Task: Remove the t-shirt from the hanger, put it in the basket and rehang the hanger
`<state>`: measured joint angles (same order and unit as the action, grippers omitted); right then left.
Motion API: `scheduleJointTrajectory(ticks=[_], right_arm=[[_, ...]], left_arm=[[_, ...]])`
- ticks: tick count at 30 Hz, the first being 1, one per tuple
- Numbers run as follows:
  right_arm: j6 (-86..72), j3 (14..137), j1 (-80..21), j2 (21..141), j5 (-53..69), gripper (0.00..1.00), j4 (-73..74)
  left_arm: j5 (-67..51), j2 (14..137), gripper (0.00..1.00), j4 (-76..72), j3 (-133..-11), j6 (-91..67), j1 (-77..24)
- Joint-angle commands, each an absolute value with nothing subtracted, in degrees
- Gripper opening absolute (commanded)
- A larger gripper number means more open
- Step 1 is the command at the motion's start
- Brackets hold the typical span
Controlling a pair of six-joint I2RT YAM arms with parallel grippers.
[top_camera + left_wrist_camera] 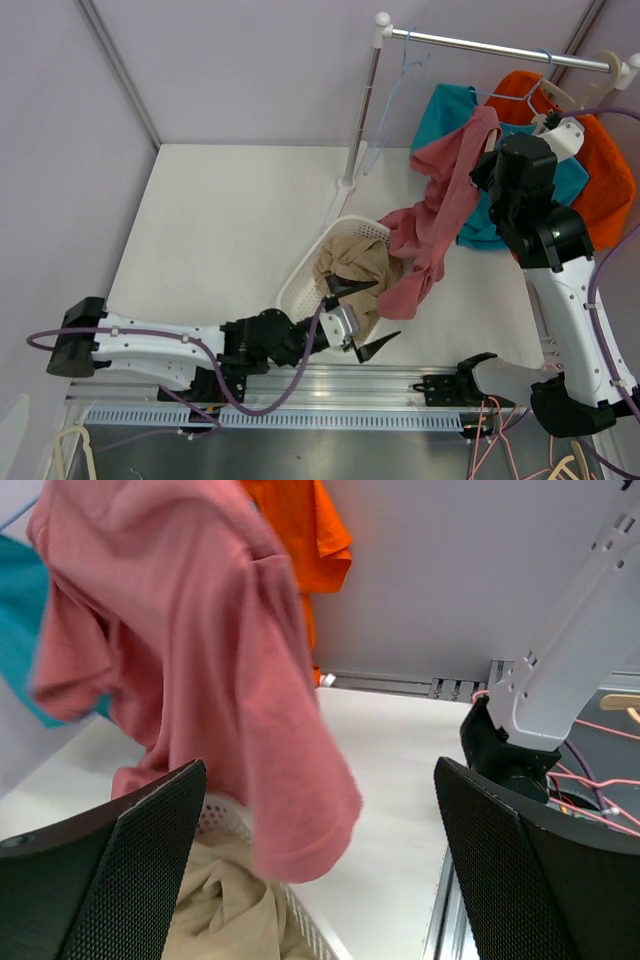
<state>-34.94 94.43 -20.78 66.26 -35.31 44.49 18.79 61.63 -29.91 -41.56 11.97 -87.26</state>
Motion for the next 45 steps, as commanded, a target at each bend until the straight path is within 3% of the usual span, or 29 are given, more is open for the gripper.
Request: scheduleJointTrajectory(ticks=[1, 7, 10, 11, 12, 13, 21, 28, 29, 32, 40, 45], right_arm=[[-42.7, 96.5, -22.3, 65.2, -38.9, 0.0, 43.7], [-42.5, 97.2, -24.3, 64.2, -36.9, 0.0, 43.8], [-43.2, 98.1, -25.0, 63.9, -35.7, 0.0, 45.5], [-44.1, 98.3, -25.0, 63.7, -35.2, 0.0, 46.3], [-44.2, 98.4, -25.1, 63.5, -33.9, 0.0, 46.4], [-44.2, 99.0, -25.1, 63.5, -33.5, 0.0, 47.6], [-44.8, 107.6, -21.5, 67.8, -30.3, 0.0, 58.4], [-39.0, 112.1, 4.1, 73.4, 1.7, 0.0, 58.3], [-39.0, 112.3, 9.7, 74.7, 13.9, 0.0, 58.2], [-41.2, 109.5, 15.9, 78.3, 35.0, 0.0, 54.0], [-47.6, 98.7, 19.8, 75.2, 47.9, 0.0, 41.0], [-52.6, 96.6, 25.5, 78.2, 56.2, 0.0, 34.1]], left_arm=[[18.3, 65.6, 1.0, -44.5, -42.4, 18.4, -88.9], [20.8, 76.1, 0.99, -52.1, -45.7, 21.4, -89.1], [25.8, 83.7, 0.96, -47.1, -56.6, 21.6, -87.5], [26.9, 85.1, 0.75, -44.0, -58.9, 20.6, -86.8], [27.6, 86.0, 0.11, -40.1, -61.1, 19.2, -86.4], [28.0, 86.7, 0.01, -34.7, -65.8, 17.3, -86.3], [27.6, 76.3, 0.01, -44.1, -54.8, 21.8, -90.2], [25.0, 66.4, 0.01, -46.1, -45.4, 23.2, -98.1], [25.0, 65.7, 0.0, -47.2, -43.4, 23.5, -98.7], [26.1, 65.0, 0.0, -50.0, -40.6, 23.8, -99.1], [30.5, 71.6, 0.01, -61.3, -35.3, 24.0, -97.8], [31.1, 67.1, 0.01, -67.8, -28.7, 22.1, -97.9]])
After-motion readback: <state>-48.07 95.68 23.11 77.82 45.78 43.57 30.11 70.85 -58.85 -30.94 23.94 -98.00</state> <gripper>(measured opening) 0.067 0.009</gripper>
